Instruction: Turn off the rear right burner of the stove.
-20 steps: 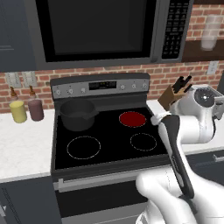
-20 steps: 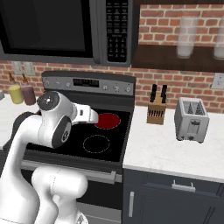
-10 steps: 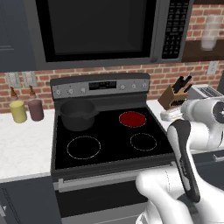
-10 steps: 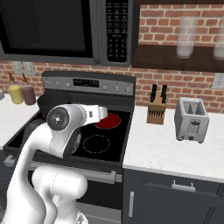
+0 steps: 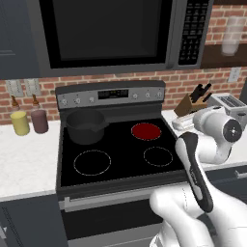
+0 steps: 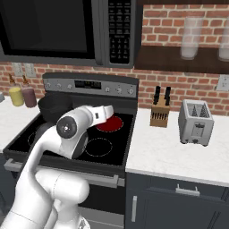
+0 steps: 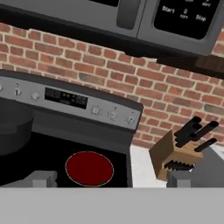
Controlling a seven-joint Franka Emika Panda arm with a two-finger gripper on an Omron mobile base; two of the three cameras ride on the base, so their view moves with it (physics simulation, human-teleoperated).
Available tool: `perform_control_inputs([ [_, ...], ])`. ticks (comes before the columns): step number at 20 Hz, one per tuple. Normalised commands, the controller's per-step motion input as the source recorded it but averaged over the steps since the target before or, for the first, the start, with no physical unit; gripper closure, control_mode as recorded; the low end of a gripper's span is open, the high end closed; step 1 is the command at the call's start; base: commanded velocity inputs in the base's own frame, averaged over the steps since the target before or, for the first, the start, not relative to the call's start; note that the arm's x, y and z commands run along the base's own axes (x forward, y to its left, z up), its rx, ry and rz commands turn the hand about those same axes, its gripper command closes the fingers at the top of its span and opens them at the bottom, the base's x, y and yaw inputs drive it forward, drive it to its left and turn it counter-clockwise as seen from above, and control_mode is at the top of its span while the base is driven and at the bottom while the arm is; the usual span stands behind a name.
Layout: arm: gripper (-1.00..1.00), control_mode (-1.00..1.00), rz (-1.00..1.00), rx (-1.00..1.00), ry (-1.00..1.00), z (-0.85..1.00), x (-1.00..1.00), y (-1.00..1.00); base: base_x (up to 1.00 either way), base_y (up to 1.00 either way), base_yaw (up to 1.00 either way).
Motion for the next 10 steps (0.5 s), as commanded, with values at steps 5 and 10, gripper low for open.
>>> perform_control_inputs([
  [5,-1.00,-1.00,0.00,-0.07,-0.08,0.00,0.50,0.06,0.00,0.00,0.00],
  [10,-1.00,-1.00,0.00,-0.02,-0.10,0.00,0.38,0.00,0.00,0.00,0.00],
])
